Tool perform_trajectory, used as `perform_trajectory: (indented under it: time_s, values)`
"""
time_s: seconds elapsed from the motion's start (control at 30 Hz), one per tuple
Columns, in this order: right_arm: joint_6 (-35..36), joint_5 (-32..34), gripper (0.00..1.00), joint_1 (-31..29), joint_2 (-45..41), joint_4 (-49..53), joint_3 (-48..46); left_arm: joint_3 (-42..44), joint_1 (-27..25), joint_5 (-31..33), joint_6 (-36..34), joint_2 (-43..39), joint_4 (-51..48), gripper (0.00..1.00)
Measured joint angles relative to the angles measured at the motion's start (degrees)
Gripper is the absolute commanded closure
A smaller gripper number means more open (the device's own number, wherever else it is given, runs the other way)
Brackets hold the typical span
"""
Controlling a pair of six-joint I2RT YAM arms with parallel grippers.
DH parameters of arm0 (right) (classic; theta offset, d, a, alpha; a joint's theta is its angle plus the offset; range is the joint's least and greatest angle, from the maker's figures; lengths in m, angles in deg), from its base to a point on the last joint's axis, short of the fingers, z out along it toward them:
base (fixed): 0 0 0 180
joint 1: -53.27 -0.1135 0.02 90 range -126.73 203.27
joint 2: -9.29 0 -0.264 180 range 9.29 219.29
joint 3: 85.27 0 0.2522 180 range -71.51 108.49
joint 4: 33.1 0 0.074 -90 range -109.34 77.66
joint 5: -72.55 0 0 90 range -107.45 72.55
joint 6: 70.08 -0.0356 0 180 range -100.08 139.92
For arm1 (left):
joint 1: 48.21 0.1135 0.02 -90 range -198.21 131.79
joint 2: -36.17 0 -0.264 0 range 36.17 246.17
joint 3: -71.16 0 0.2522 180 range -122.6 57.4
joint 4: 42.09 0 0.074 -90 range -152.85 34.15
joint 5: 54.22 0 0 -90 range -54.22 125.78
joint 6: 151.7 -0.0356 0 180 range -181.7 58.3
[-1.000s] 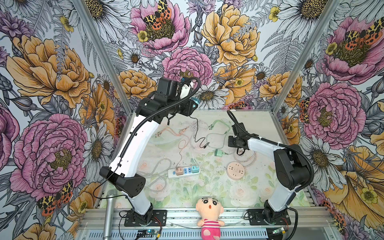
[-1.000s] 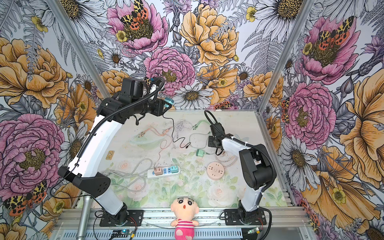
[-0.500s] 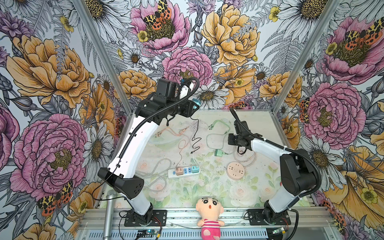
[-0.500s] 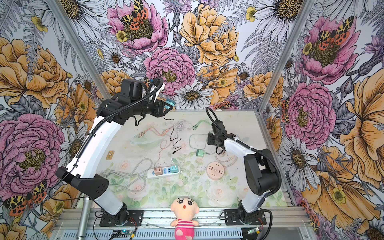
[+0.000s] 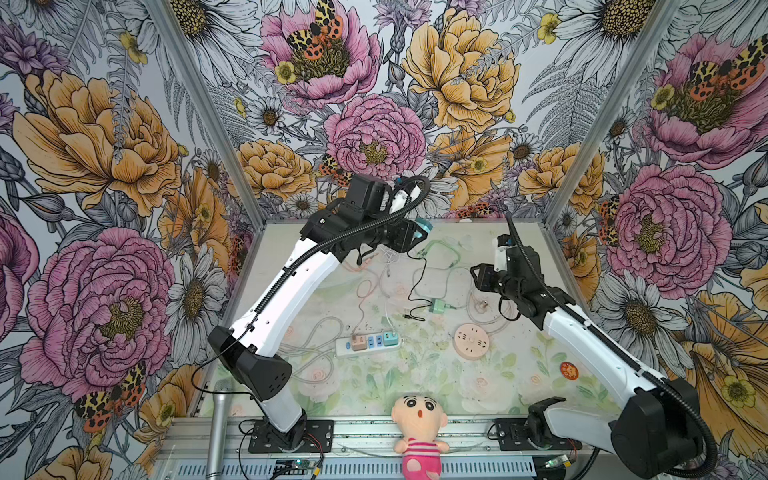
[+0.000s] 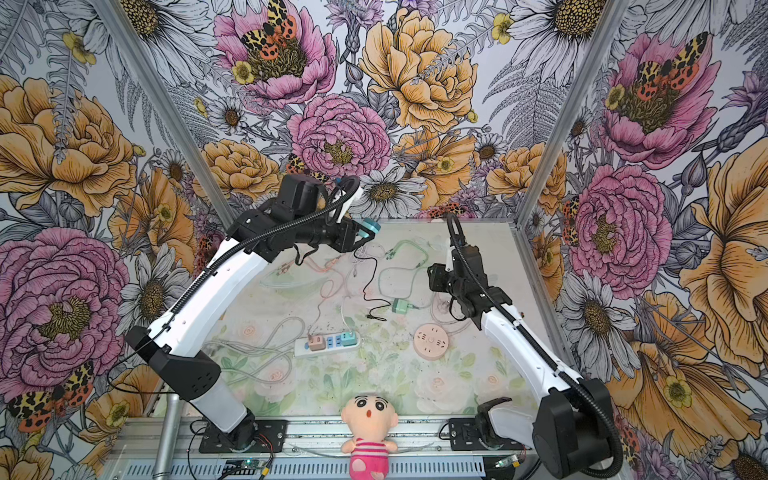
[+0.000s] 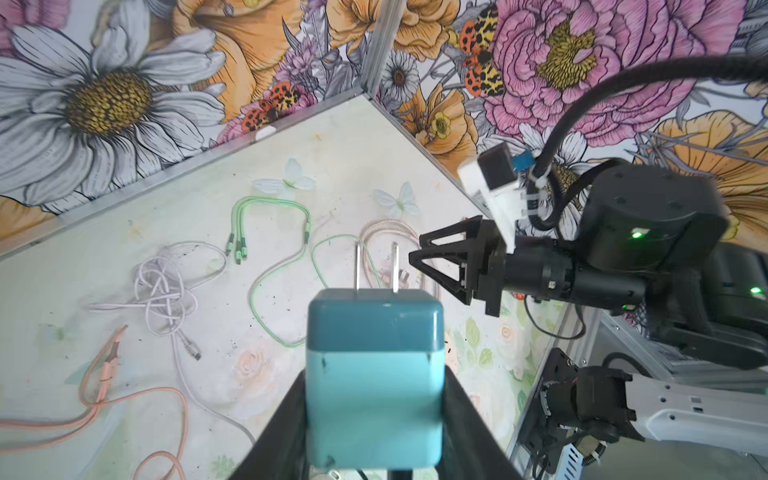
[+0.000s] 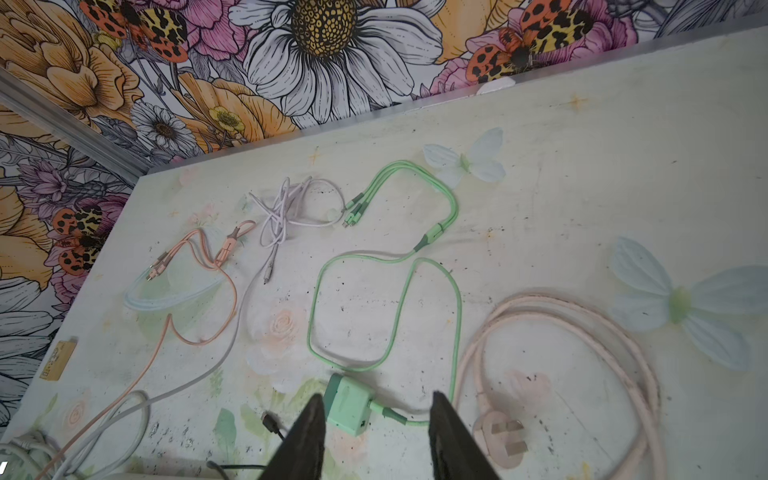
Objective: Insert the plug
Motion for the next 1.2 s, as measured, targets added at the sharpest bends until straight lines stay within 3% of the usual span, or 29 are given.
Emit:
perform_trajectory:
  time_s: [0.2, 0.7, 1.2]
  values:
    - [0.04, -1.25, 0.57, 0.28, -5.92, 1.09, -2.27, 11.82, -2.58, -2.64, 6.32, 1.05, 7.23, 0.77]
    - [-1.53, -5.14, 0.57, 0.04, -11.78, 2.23, -8.20, 30.21, -4.79, -2.64, 28.79, 8.15, 25.49, 0.76]
    - [-5.20, -4.76, 0.50, -7.67, -13.35, -4.68, -13.42, 41.44, -4.24, -6.71, 48.00, 8.15, 51.41, 0.75]
